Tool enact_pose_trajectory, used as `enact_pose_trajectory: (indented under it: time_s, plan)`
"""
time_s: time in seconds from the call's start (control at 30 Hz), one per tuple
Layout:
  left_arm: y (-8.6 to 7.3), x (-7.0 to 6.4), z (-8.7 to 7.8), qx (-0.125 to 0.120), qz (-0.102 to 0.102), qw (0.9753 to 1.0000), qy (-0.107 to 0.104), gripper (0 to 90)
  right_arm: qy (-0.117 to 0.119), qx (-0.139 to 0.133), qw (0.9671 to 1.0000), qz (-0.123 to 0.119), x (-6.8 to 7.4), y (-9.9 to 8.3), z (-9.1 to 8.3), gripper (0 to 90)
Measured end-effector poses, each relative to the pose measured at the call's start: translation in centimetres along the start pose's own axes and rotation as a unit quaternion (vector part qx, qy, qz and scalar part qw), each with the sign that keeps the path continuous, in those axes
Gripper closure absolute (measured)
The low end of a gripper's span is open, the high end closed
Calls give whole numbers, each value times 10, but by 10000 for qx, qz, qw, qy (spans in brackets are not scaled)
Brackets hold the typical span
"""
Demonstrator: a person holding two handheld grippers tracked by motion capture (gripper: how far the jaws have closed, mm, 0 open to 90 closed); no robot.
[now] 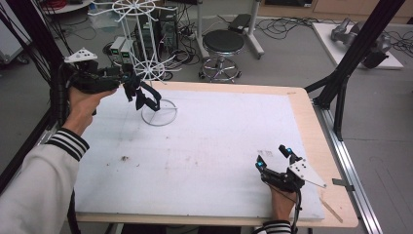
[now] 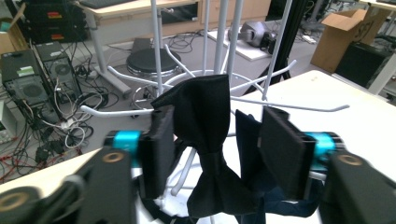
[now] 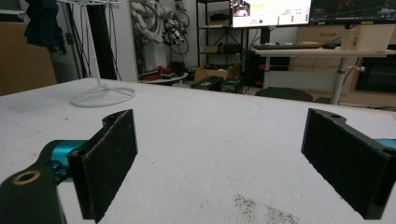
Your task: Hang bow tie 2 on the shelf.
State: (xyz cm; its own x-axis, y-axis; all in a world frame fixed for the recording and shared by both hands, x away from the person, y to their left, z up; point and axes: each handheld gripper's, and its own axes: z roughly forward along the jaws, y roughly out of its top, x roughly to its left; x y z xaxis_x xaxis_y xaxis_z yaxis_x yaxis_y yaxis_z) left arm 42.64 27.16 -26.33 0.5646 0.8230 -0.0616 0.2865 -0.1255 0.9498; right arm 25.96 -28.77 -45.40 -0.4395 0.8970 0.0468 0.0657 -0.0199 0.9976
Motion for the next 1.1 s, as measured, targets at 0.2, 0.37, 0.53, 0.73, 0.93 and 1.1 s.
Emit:
enact_pose_trajectory:
  time_s: [0.2, 0.37, 0.53, 0.73, 0.93, 1.1]
  plan:
    - [1, 0, -8, -177, 447, 9988, 106, 241, -4, -41, 10000, -4, -1, 0, 0, 100]
    - [-2, -1, -18, -329, 597, 9977, 66, 170, -5, -25, 10000, -5, -1, 0, 0, 99]
    - [-16, -7, -34, -491, 762, 9959, 63, 146, 4, -2, 10000, 28, 0, 0, 0, 99]
    - [-49, -19, -58, -653, 936, 9934, -70, 146, -19, -46, 10000, -82, 1, 0, 1, 100]
    - [-91, -35, -77, -890, 1024, 9904, -245, 147, -22, -10, 10000, -44, 0, 0, 0, 100]
    - [-126, -40, -80, -973, 938, 9903, -322, 147, -38, -25, 10000, -42, 0, 0, 1, 99]
